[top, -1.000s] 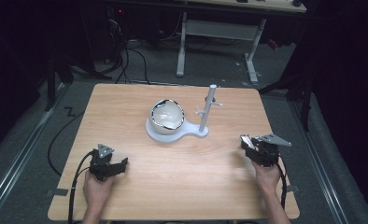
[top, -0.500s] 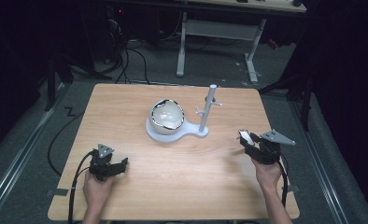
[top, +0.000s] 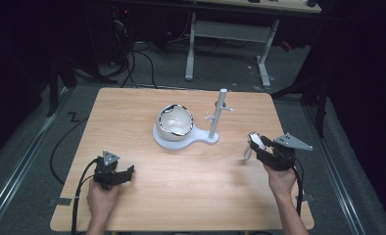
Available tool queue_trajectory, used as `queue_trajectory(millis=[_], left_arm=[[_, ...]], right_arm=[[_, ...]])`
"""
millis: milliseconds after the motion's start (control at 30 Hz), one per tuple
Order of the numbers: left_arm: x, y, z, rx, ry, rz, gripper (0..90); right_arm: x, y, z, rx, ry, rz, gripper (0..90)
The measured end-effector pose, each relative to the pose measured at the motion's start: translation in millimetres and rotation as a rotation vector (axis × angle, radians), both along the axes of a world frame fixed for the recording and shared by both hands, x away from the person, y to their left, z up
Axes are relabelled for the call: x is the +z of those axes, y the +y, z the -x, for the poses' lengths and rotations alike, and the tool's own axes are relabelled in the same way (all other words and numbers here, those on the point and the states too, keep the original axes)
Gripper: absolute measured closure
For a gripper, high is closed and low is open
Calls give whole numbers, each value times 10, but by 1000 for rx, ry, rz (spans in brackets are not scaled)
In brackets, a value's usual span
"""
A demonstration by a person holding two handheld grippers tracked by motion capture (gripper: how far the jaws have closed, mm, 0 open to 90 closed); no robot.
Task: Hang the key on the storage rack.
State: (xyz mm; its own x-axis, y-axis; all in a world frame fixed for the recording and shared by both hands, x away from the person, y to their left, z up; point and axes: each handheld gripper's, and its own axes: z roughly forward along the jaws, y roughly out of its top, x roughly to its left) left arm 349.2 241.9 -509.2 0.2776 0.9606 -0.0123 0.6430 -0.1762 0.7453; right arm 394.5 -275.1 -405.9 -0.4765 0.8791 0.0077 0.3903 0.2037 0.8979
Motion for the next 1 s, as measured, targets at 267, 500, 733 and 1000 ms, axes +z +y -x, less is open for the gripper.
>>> queue_trajectory(millis=[267, 500, 733, 1000], left_arm=[[0, 0, 0, 0, 0, 0, 237], [0, 0, 0, 0, 0, 0, 237], [0, 0, 0, 0, 0, 0, 237], [0, 0, 0, 0, 0, 0, 236]], right_arm=[[126, 58, 3, 33, -19, -12, 511], [246, 115, 5, 60, -38, -13, 511], [355, 139, -14, 82, -47, -33, 511], [502, 200, -25, 113, -66, -36, 511]])
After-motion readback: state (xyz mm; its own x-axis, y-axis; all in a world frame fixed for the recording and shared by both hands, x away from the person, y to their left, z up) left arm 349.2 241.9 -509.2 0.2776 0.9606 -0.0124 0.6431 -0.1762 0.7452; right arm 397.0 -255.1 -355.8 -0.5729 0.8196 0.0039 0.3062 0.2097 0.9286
